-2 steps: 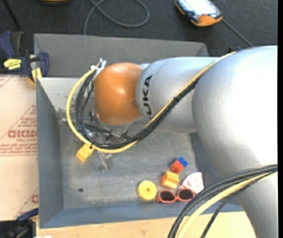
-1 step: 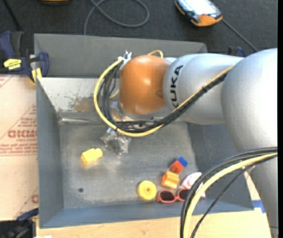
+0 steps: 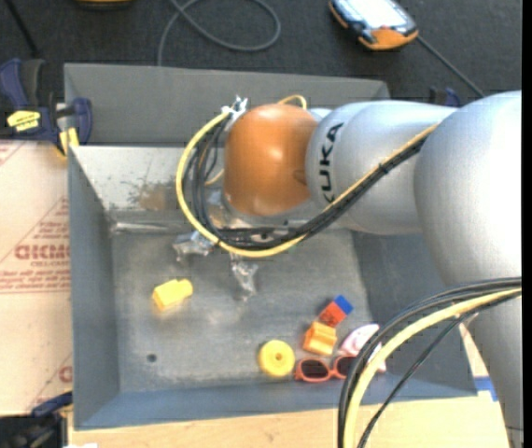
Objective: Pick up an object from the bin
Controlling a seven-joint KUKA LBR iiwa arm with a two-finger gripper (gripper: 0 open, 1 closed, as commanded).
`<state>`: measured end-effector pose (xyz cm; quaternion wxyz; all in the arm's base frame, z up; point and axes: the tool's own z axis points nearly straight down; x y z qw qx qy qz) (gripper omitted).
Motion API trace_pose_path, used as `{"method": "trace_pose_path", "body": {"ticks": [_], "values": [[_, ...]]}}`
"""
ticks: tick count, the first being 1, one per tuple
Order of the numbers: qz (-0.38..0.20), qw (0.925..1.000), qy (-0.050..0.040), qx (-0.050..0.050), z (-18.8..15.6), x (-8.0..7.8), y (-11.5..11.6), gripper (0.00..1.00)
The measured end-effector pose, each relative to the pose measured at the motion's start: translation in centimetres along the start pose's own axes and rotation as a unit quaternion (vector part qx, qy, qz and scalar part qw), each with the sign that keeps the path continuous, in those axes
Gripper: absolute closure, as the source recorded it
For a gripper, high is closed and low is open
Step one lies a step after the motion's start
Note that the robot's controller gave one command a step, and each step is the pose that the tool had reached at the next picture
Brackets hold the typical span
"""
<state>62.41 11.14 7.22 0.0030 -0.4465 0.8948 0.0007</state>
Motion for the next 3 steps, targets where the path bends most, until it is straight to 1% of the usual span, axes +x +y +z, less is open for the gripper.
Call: {"method": "trace_pose_path", "body": {"ticks": [1, 2, 3], "values": [[0.000, 1.0000, 0.0001, 0.000, 0.0, 0.0, 0.0, 0.00], [-0.064, 0.9980, 0.0017, 0.002, -0.1, -0.5, 1.6, 0.00], [-0.086, 0.9963, 0.0004, 0.001, -0.1, -2.3, 3.8, 0.00]]}}
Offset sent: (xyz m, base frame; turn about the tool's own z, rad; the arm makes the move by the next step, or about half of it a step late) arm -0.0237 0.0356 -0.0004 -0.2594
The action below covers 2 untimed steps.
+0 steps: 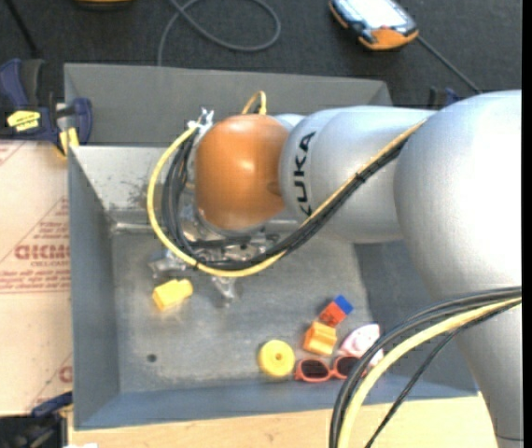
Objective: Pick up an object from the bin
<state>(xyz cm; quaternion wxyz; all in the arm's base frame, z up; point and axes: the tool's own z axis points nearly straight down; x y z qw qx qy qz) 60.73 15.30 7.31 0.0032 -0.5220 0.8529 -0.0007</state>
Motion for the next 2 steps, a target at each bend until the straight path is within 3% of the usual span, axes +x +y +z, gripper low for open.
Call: {"method": "trace_pose_path", "body": {"ticks": [1, 2], "values": [[0.115, 0.9933, -0.0011, 0.000, 0.0, -1.6, 0.4, 0.00], [-0.197, 0.9803, 0.0000, -0.002, 0.2, 1.3, 3.4, 1.00]]}}
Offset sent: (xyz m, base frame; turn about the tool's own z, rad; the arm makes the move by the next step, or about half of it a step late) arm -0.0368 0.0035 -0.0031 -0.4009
